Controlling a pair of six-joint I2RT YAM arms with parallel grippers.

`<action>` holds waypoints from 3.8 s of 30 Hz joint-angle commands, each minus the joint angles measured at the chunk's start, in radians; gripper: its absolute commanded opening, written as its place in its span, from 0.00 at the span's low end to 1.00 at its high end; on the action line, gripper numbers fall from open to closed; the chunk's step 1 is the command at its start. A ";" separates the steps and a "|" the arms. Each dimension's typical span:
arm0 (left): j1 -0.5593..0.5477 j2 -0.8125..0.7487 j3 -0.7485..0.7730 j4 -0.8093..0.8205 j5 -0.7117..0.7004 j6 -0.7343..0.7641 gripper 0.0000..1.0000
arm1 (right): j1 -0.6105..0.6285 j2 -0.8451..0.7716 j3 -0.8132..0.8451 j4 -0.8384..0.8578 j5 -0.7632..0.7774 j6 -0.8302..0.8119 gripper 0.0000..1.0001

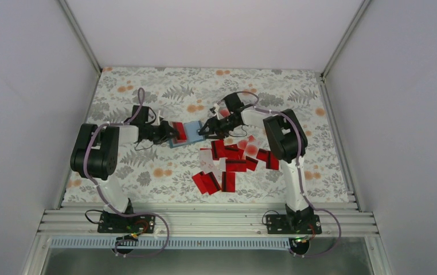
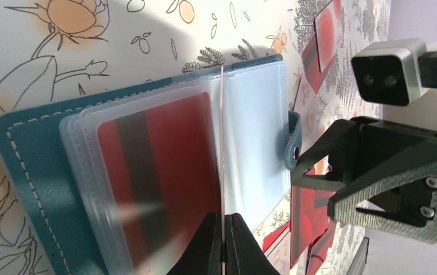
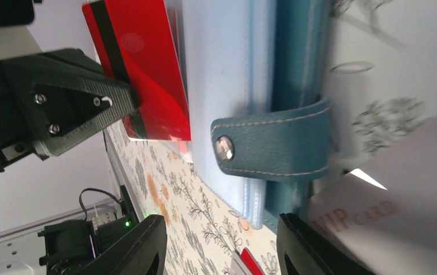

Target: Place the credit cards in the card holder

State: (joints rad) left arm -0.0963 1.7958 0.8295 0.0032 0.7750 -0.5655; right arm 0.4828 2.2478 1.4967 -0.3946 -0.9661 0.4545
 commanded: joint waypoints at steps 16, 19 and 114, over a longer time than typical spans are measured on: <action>0.004 0.005 -0.003 0.076 0.059 -0.095 0.02 | -0.031 0.067 0.221 -0.015 0.106 0.023 0.43; 0.004 0.001 -0.008 0.075 0.060 -0.099 0.02 | -0.030 0.096 0.224 -0.007 0.112 0.022 0.41; -0.094 0.278 0.385 -0.440 0.100 0.290 0.15 | -0.021 0.088 0.067 0.019 0.050 0.040 0.38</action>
State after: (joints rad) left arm -0.1867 2.0888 1.1965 -0.3603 0.9470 -0.3325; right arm 0.4549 2.2917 1.5452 -0.3283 -0.9352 0.5072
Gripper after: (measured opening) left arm 0.135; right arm 0.376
